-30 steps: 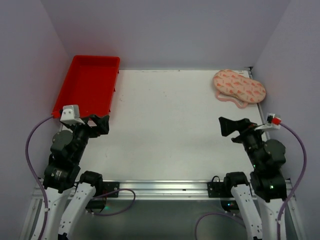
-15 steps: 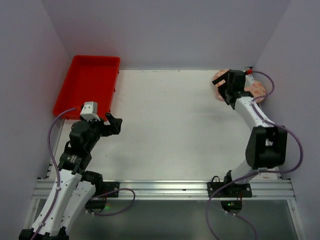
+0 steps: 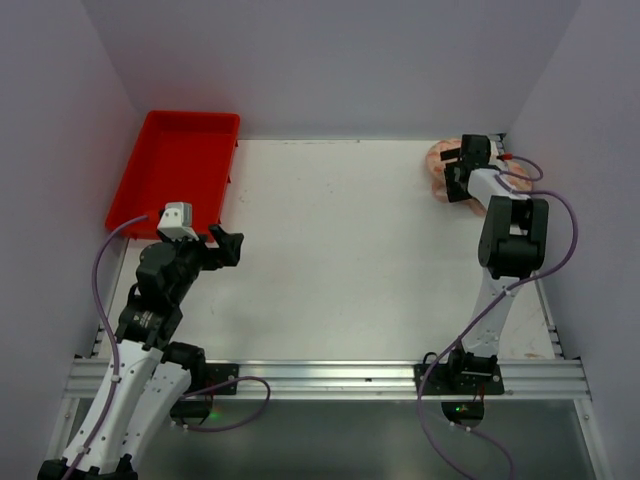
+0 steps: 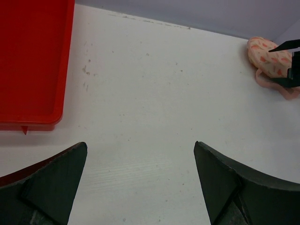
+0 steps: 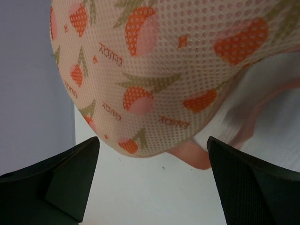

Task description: Unzip the laundry bag and remove the bra

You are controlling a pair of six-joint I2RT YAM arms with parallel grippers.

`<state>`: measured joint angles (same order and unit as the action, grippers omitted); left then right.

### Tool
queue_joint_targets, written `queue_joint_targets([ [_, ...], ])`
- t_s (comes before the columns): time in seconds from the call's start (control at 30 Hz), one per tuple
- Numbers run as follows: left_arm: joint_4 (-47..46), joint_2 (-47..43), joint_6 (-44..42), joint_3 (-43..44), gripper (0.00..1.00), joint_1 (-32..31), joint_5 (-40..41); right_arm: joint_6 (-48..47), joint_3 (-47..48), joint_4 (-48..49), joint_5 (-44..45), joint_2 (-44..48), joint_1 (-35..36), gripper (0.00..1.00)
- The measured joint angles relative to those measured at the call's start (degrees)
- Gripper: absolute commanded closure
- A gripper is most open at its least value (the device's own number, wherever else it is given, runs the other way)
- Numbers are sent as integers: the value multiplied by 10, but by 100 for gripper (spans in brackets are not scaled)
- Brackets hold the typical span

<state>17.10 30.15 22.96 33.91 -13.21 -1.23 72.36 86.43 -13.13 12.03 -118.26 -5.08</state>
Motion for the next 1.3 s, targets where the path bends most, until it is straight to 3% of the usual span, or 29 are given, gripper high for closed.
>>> queue_joint_targets([
  [0.13,-1,7,0,0,0,0,2,33,45,1,-26,-53,-6,1],
  [0.23,2,15,0,0,0,0,7,52,58,5,-43,-80,-7,25],
  [0.27,2,16,0,0,0,0,10,54,64,6,-44,-85,-7,47],
  [0.33,2,18,0,0,0,0,16,55,66,10,-49,-89,-7,67],
  [0.37,2,18,0,0,0,0,18,56,66,12,-54,-90,-7,84],
  [0.43,2,19,0,0,0,0,20,50,58,22,-64,-89,-7,98],
  [0.47,2,19,0,0,0,0,21,46,52,33,-72,-89,-8,100],
  [0.63,2,18,0,0,0,0,20,-10,-11,73,-137,-52,-1,100],
  [0.77,5,18,0,0,0,0,19,-101,-104,70,-210,40,42,100],
  [1.0,20,23,0,0,0,0,-4,-294,-257,49,-341,217,252,98],
  [1.07,30,27,0,2,0,0,-6,-336,-287,35,-382,242,306,89],
  [1.1,36,29,0,3,0,0,-8,-358,-297,24,-401,249,335,73],
  [1.2,48,34,0,5,0,0,-20,-415,-318,-14,-415,259,400,52],
  [1.3,53,34,1,7,0,0,-36,-439,-352,-39,-395,301,420,40],
])
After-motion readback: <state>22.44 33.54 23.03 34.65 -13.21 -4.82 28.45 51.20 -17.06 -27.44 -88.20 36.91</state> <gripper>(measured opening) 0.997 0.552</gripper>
